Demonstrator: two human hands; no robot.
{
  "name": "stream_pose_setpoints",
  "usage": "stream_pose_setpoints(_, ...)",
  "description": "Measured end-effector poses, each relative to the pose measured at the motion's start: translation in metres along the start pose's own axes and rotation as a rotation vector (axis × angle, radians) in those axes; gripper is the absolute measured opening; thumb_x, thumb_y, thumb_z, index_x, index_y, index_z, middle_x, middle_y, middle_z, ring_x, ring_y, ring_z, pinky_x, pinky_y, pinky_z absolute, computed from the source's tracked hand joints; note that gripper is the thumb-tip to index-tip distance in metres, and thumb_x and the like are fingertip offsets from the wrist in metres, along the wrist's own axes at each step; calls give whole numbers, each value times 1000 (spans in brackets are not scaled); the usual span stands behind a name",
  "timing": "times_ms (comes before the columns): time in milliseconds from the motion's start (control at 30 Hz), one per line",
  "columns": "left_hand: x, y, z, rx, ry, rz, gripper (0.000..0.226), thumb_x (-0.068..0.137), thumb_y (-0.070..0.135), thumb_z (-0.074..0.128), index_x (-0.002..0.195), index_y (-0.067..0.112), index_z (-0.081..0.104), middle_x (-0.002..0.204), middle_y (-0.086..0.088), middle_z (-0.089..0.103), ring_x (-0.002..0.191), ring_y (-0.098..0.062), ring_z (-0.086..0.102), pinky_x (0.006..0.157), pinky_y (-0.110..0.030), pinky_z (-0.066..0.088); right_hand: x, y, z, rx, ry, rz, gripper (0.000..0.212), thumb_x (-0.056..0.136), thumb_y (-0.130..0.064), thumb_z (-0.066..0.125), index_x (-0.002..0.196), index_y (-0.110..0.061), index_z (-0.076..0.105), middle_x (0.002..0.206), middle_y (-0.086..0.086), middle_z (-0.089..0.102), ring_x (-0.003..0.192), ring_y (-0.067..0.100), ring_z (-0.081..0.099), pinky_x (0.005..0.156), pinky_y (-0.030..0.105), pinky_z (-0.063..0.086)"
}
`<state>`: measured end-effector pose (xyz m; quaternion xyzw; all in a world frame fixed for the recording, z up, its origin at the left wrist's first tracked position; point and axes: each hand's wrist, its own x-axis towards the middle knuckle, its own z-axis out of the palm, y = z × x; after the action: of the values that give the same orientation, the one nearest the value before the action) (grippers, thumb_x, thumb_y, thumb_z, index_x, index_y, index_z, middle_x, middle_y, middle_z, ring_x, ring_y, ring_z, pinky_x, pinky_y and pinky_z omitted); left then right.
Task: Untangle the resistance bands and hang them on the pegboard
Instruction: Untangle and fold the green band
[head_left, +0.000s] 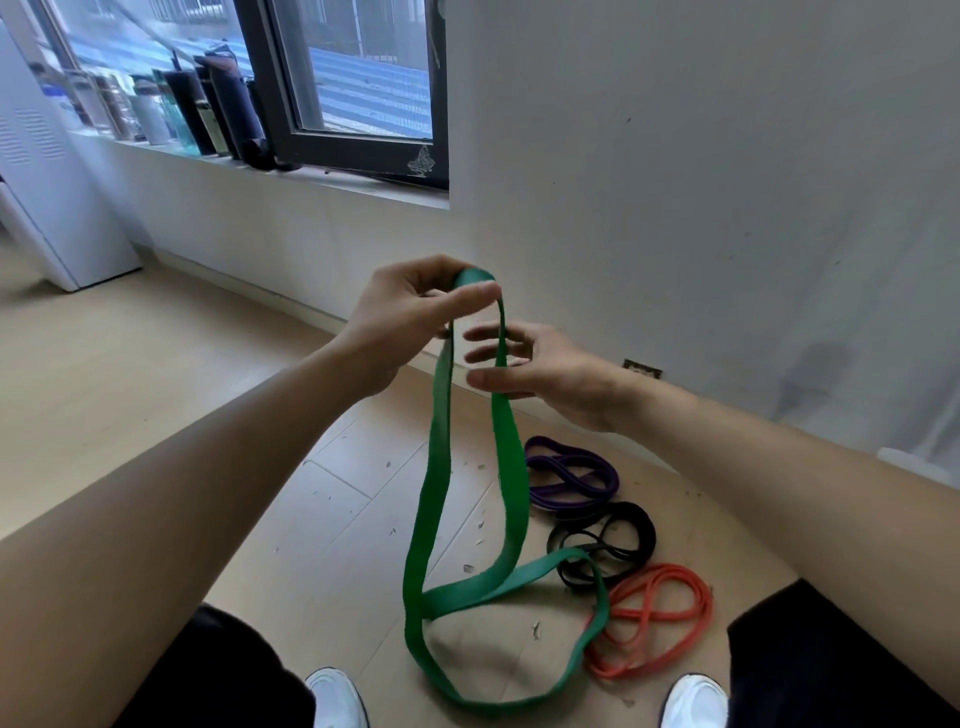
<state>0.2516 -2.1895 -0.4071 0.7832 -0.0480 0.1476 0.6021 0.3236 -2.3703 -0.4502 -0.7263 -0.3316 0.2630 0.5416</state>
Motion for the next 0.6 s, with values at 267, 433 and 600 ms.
stream_pose_setpoints(267, 9, 13, -11, -597, 99, -39, 23, 93, 29, 65, 97, 7, 66, 94, -7, 69, 99, -24, 68, 92, -35, 57, 12, 12, 22, -3, 58, 27, 34, 86, -23, 78, 118, -14, 70, 109, 4, 73, 105, 16, 69, 99, 31, 50)
stream_pose_setpoints(433, 10, 18, -36, -840, 249, 30, 23, 101, 27, 61, 92, 6, 65, 90, -7, 72, 94, -21, 73, 92, -33, 57, 16, 28, 22, -85, 43, 29, 16, 80, -19, 81, 94, -16, 73, 90, 0, 69, 89, 14, 66, 93, 38, 55)
stream_pose_setpoints(600, 15, -16, -73, -754, 447, -108, 22, 97, 29, 67, 96, 7, 65, 92, -5, 70, 84, -15, 75, 80, -26, 59, 14, 33, 18, -74, 72, 75, 28, 86, -10, 78, 112, -6, 67, 101, 14, 70, 97, 29, 72, 96, 45, 58)
